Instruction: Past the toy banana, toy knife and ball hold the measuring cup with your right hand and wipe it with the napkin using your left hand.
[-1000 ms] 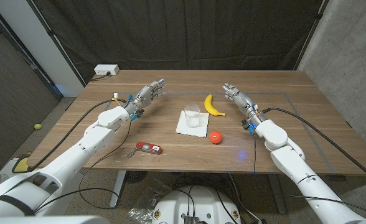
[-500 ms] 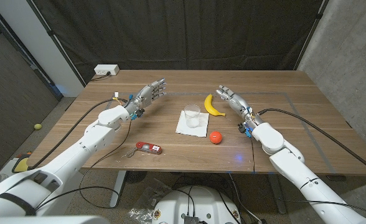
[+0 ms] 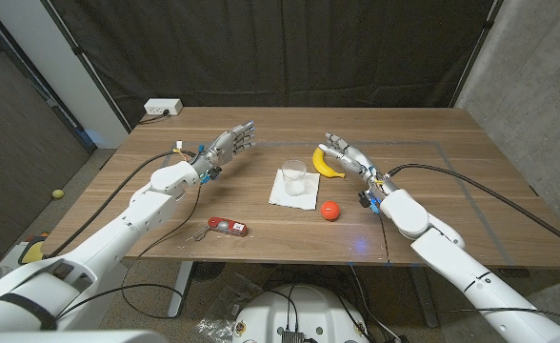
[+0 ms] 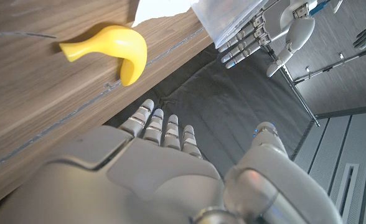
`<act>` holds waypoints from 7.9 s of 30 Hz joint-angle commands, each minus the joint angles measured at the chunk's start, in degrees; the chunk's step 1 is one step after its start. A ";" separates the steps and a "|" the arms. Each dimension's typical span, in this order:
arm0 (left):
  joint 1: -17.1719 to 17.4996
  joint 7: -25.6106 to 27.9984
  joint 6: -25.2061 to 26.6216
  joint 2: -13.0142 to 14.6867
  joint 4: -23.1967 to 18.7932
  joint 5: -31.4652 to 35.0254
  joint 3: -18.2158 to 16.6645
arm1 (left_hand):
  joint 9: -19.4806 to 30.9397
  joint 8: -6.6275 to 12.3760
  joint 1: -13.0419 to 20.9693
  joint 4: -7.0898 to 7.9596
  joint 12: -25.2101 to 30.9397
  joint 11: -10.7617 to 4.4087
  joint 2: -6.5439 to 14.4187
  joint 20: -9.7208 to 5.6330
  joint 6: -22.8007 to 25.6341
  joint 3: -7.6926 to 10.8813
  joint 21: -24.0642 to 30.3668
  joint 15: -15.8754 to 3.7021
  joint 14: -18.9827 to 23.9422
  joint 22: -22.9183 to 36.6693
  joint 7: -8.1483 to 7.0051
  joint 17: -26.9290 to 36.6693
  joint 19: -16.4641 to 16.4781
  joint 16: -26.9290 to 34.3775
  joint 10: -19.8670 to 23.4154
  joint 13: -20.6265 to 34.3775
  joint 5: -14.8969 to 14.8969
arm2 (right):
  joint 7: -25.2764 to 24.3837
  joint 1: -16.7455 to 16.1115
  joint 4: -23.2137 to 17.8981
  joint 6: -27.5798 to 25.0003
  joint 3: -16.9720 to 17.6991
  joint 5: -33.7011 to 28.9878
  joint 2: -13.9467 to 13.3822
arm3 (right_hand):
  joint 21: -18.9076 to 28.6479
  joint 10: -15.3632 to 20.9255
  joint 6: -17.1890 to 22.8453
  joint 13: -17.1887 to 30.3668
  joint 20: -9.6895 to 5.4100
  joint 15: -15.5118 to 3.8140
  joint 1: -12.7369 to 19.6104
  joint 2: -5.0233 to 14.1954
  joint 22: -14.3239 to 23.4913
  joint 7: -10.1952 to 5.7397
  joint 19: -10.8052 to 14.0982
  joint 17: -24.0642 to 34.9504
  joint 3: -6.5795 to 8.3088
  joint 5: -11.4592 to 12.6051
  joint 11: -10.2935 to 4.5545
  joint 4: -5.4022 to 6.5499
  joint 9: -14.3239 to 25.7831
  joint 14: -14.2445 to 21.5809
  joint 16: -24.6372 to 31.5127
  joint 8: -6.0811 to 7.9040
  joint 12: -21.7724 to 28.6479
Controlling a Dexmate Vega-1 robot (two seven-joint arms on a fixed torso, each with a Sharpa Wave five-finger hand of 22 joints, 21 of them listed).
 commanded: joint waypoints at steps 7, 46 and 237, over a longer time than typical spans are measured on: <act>-0.70 -0.99 0.38 -0.13 0.82 -0.12 0.30 | 0.01 0.05 0.35 0.42 0.52 0.11 0.52 0.19 0.25 -0.05 0.16 -0.63 -0.07 0.09 0.04 0.04 0.26 0.43 0.32 0.08 0.45 | -4.51 2.57 -3.61 -3.01 -7.63 -5.92 -5.30 | 0.26 -0.47 -2.50 0.13 0.69 0.21 2.79 0.21 -0.01 1.28 0.94 0.20 0.75 0.64 -0.40 -1.14 0.32 0.47 0.34 0.07 0.38; 0.76 -1.35 0.45 0.36 -0.33 -1.77 -0.51 | -0.03 0.10 -0.20 0.95 0.58 -0.10 0.78 0.26 0.84 -0.71 0.21 -0.67 0.06 0.12 -0.10 0.01 0.22 0.47 0.63 0.07 0.46 | -10.47 8.00 -1.16 -9.61 -18.31 -8.41 -3.75 | -0.05 -5.22 -6.37 1.05 -1.65 -2.93 20.00 -8.30 -0.74 6.27 4.40 0.46 -1.49 5.96 0.69 -2.08 1.19 -0.71 0.60 1.82 1.31; -1.20 -5.00 0.10 -1.24 2.78 -3.22 -0.46 | -0.16 -0.53 -3.60 3.94 0.41 0.32 1.58 1.87 1.20 -4.40 0.30 -0.68 0.44 0.17 -0.46 -0.08 -0.13 0.42 1.00 -0.01 1.47 | -4.17 8.50 -19.46 -48.78 -27.64 -27.81 -13.96 | 23.87 8.22 9.11 6.03 -0.37 -12.20 36.96 1.63 2.36 -0.05 8.04 14.58 -30.71 11.60 -3.06 7.12 2.80 18.86 7.95 10.98 5.56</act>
